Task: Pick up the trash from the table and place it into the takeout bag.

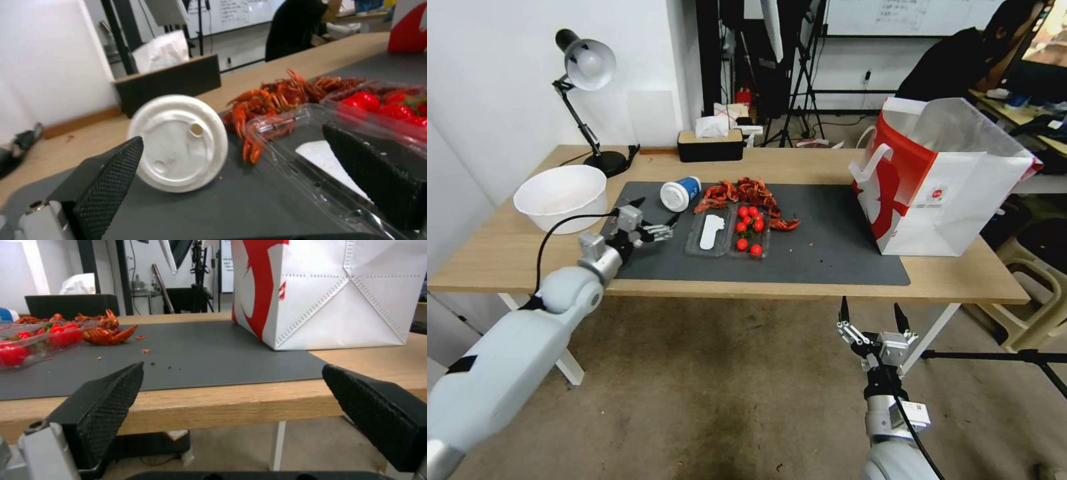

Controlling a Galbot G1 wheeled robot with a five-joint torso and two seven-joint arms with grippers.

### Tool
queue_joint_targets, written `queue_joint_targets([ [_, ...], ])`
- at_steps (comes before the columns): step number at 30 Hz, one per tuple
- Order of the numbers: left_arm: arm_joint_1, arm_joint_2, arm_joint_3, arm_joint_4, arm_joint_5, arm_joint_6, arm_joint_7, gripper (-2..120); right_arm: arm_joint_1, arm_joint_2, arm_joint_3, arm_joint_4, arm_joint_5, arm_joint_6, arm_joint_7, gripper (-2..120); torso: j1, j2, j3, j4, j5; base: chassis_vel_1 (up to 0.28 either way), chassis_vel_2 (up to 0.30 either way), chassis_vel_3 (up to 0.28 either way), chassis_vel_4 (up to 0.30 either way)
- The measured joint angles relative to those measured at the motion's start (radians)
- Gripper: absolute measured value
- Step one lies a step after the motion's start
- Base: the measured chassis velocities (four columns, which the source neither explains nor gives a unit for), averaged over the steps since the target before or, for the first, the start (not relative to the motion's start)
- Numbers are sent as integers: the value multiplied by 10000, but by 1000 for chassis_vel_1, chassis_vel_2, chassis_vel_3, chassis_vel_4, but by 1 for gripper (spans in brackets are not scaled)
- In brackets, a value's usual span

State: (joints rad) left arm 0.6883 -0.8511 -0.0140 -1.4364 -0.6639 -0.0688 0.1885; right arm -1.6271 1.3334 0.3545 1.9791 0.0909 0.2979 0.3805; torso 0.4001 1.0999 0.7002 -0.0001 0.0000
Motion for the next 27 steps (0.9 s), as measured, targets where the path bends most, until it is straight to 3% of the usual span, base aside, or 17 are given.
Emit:
queue_joint_targets([
  [3,-287,-110,248,358,-34,-16,155,100,-1,4,11,0,0,-7,5,100,0,0,0,1,0,0,0,0,0],
  [6,-1162,-404,810,1441,-38,-100,419,100,-9,21,29,-6,0,-18,12,100,0,0,-1,1,-1,0,0,0,0],
  [10,-1740,-536,1096,2017,-9,-223,458,100,-9,22,33,-8,1,-24,16,100,0,0,-1,2,1,0,0,0,0],
  [27,-2327,-723,1387,2698,78,-253,481,100,6,24,38,-22,0,-29,24,100,-2,1,-1,2,0,0,0,0,0],
])
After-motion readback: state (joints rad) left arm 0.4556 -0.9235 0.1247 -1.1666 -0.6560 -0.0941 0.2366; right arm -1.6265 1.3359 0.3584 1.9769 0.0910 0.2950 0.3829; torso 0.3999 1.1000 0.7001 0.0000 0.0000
